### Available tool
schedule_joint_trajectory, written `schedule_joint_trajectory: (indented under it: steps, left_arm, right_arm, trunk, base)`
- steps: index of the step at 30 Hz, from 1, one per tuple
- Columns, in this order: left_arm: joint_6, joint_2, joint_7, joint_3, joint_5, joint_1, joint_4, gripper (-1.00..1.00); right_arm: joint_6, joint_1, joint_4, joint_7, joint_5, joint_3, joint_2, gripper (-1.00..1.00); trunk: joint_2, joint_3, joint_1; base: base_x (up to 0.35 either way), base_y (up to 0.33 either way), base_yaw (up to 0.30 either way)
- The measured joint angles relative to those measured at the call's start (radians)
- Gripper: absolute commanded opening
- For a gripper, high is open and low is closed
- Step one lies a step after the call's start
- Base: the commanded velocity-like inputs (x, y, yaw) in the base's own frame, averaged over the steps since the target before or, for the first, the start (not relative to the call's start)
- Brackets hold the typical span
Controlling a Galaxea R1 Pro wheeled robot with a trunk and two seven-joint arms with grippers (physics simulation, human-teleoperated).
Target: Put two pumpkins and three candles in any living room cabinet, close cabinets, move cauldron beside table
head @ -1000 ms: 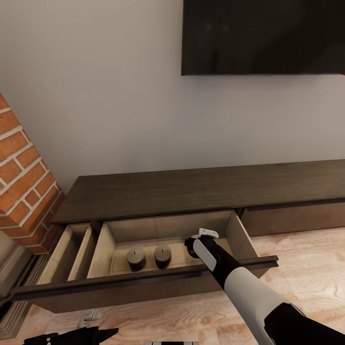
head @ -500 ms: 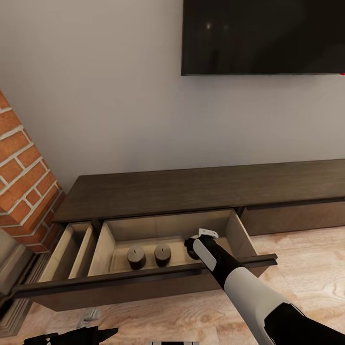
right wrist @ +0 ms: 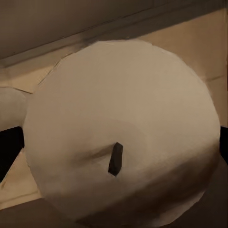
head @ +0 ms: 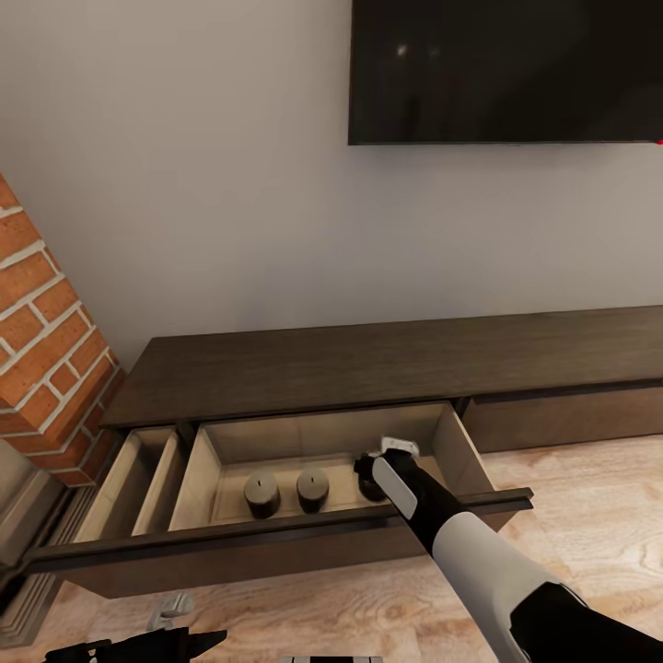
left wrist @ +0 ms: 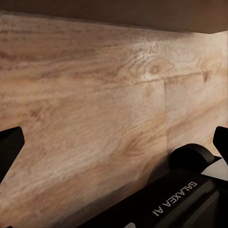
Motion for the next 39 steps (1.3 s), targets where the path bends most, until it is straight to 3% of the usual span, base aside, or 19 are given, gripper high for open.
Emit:
schedule_joint_trajectory:
  steps: [7,20,30,35,39]
  left_arm:
    - [0.000,0.001,0.000,0.000,0.000,0.000,0.001,1.00]
    - [0.000,0.002,0.000,0.000,0.001,0.000,0.000,1.00]
    - [0.008,-0.002,0.000,0.003,0.006,0.000,0.001,1.00]
    - [0.071,-0.004,0.001,-0.002,0.004,0.000,0.001,1.00]
    - [0.086,-0.005,0.002,-0.003,0.002,0.000,0.001,1.00]
  right_arm:
    - [-0.067,0.000,-0.005,0.061,0.008,0.007,-0.002,1.00]
    - [-0.081,0.000,-0.005,0.067,0.010,0.008,-0.004,1.00]
    - [-0.075,0.000,-0.005,0.066,0.009,0.008,-0.004,1.00]
    - [-0.051,0.000,-0.003,0.066,0.009,0.006,-0.002,1.00]
    - [-0.031,0.000,-0.003,0.065,0.008,0.005,-0.002,1.00]
  trunk:
    - [0.000,0.000,0.000]
    - [0.000,0.000,0.000]
    - [0.070,0.031,-0.038]
    - [0.105,0.047,-0.057]
    - [0.133,0.059,-0.073]
  base:
    - [0.000,0.000,0.000]
    - [0.000,0.000,0.000]
    - [0.000,0.000,0.000]
    - [0.000,0.000,0.000]
    - [-0.004,0.000,0.000]
